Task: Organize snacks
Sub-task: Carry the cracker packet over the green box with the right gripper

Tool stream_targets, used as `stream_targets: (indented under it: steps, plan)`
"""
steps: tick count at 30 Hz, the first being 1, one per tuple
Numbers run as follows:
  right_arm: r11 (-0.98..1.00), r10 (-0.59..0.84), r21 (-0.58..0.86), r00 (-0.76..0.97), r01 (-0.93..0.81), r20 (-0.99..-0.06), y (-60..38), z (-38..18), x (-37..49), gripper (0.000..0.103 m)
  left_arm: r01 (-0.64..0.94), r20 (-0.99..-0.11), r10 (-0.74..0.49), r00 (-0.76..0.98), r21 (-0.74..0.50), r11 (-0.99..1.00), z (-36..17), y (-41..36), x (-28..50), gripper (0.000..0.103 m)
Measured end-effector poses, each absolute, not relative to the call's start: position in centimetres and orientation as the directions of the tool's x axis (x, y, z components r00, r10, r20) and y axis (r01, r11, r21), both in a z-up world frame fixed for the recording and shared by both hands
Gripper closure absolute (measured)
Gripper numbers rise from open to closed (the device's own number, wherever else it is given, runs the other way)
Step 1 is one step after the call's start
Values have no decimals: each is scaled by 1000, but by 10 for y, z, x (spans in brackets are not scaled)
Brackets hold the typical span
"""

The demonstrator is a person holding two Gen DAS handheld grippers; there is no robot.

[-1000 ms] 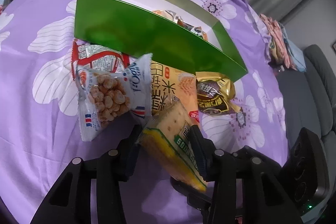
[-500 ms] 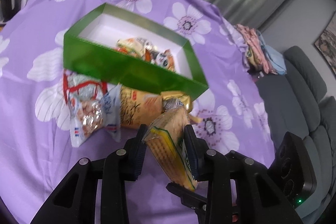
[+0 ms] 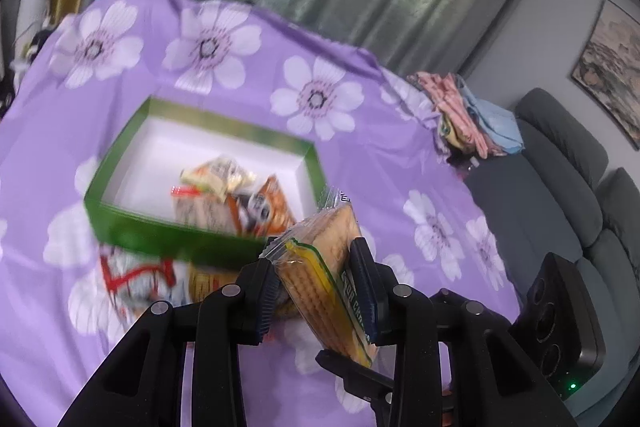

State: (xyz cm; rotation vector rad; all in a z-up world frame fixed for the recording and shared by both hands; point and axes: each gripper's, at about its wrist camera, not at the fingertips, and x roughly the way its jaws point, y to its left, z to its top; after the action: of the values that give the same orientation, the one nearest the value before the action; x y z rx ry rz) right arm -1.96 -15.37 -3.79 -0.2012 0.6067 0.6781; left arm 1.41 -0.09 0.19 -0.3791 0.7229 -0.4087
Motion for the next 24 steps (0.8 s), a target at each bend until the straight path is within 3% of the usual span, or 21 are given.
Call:
stream_targets:
  steps: [11,24]
  plan:
    - [778,498,-49,662,-626,-560,-149,-14,25,49,261,-497,-492,715,-462,847,27,-1,60,68]
    - [771,468,-95,661,-630,-586,-135,-15,69,49,231,-478,-484,733,-494,838,22,12,98,68]
